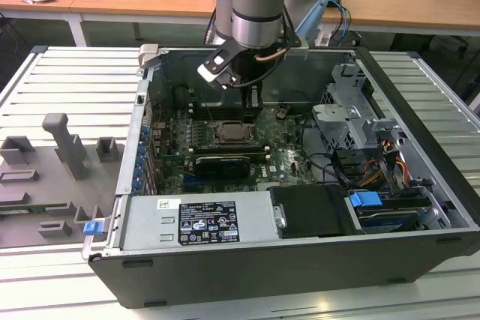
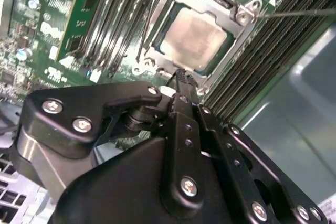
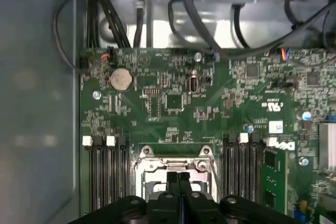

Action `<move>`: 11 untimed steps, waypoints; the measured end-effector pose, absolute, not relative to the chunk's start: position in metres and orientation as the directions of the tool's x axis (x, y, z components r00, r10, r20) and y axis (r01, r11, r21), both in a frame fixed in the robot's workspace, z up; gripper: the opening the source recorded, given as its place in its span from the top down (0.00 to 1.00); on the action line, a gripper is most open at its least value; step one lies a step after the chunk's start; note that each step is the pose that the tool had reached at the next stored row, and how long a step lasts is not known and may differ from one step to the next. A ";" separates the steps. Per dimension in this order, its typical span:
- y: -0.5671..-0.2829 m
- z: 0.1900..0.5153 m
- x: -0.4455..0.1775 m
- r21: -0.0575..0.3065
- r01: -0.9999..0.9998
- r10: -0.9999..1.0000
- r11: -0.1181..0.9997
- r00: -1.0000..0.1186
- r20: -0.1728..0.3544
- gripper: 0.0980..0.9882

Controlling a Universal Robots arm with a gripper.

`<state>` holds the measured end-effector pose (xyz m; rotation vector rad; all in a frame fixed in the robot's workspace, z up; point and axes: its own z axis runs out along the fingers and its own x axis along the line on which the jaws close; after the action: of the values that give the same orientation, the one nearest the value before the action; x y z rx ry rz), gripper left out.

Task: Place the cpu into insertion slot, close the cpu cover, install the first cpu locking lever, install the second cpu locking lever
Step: 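Close the cpu cover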

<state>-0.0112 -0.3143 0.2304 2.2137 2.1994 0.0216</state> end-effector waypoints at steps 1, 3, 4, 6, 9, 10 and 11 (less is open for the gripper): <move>-0.314 0.228 -0.014 0.025 1.000 1.000 -0.006 0.006 -0.005 0.99; -0.314 0.228 -0.022 0.025 1.000 1.000 -0.006 0.006 -0.005 0.99; -0.314 0.228 -0.025 0.025 1.000 1.000 -0.005 0.005 -0.005 0.99; -0.314 0.228 -0.029 0.025 1.000 1.000 -0.005 0.005 -0.005 0.99; -0.314 0.228 -0.032 0.025 1.000 1.000 -0.005 0.005 -0.005 0.99; -0.314 0.228 -0.033 0.025 1.000 1.000 -0.005 0.005 -0.005 0.99; -0.314 0.228 -0.034 0.025 1.000 1.000 -0.005 0.005 -0.005 0.99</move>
<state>-0.0341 -0.3139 0.2279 2.2122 2.2009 0.0217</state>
